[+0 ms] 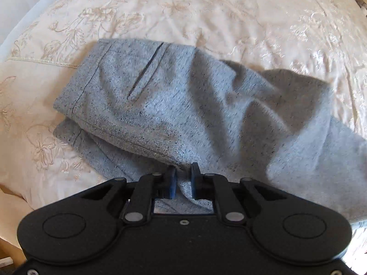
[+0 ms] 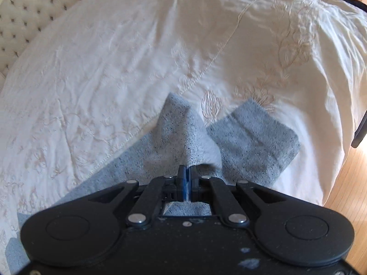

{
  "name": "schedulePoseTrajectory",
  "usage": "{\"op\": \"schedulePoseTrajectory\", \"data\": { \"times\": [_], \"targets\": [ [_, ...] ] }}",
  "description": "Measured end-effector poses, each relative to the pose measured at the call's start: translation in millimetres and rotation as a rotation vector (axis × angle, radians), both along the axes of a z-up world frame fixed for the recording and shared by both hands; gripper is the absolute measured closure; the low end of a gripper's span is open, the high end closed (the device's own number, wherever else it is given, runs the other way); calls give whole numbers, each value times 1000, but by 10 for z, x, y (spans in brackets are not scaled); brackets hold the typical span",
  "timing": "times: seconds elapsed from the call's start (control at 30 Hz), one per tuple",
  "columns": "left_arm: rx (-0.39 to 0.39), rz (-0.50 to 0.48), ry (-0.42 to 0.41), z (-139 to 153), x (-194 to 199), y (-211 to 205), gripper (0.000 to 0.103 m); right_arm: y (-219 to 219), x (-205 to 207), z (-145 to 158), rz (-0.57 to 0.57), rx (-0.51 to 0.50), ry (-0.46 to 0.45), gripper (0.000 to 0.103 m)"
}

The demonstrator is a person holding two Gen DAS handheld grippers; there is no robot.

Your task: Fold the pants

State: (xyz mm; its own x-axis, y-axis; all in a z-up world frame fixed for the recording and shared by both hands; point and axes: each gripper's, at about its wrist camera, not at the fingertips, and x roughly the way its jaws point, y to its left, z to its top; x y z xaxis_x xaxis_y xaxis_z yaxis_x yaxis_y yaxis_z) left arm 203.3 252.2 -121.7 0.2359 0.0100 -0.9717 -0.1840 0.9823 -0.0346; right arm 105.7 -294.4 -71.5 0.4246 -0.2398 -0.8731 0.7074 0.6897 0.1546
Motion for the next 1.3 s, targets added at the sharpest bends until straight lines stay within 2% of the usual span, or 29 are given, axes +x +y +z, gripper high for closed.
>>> {"op": "schedulePoseTrajectory", "data": {
  "times": [0.07,0.13,0.2,0.3,0.43,0.5,0.63,0.67,0.73,0.8,0.87,0.9,0.93,1.0,1.07,1.13,1.2,1.27,1.3],
  "targets": [
    [17,7,49,-223,-136,-27,86,48,-131,54,-32,-9,-5,101],
    [27,-3,54,-334,-182,-32,86,42,-264,-104,-79,8,48,101],
    [38,-25,55,-341,-130,-43,86,13,-380,-372,-128,47,115,101],
    [3,16,55,-270,-85,35,86,22,-443,-554,-126,45,154,101],
    [-9,62,76,-304,-91,95,80,-18,-515,-412,-147,45,100,101],
    [16,62,84,-306,-105,38,79,0,-538,-301,-135,21,80,101],
    [96,25,74,-308,-98,-173,79,0,-481,-266,-128,15,59,101],
    [116,21,75,-320,-98,-214,79,43,-428,-217,-98,-17,46,101],
    [153,19,79,-347,-94,-293,79,278,-238,-50,66,-147,27,101],
    [187,21,84,-378,-69,-376,79,686,-33,148,345,-293,-31,101],
    [212,30,87,-369,-57,-434,79,971,52,229,550,-344,-85,101],
    [225,33,89,-351,-63,-477,78,1045,93,205,602,-341,-70,101],
    [237,38,91,-347,-64,-515,76,1021,106,145,590,-314,-50,101],
    [251,51,97,-326,-69,-552,73,779,91,-91,486,-181,25,101],
    [251,73,93,-254,-95,-522,71,472,-10,-340,356,-104,116,100],
    [240,105,82,-157,-158,-492,70,211,-108,-517,305,-12,189,97],
    [232,156,56,-19,-248,-465,71,-17,-250,-549,271,63,172,91],
    [240,205,23,124,-351,-467,71,-170,-364,-436,276,68,138,81],
    [244,223,3,196,-403,-490,72,-224,-440,-374,279,60,106,80]
  ]
}}
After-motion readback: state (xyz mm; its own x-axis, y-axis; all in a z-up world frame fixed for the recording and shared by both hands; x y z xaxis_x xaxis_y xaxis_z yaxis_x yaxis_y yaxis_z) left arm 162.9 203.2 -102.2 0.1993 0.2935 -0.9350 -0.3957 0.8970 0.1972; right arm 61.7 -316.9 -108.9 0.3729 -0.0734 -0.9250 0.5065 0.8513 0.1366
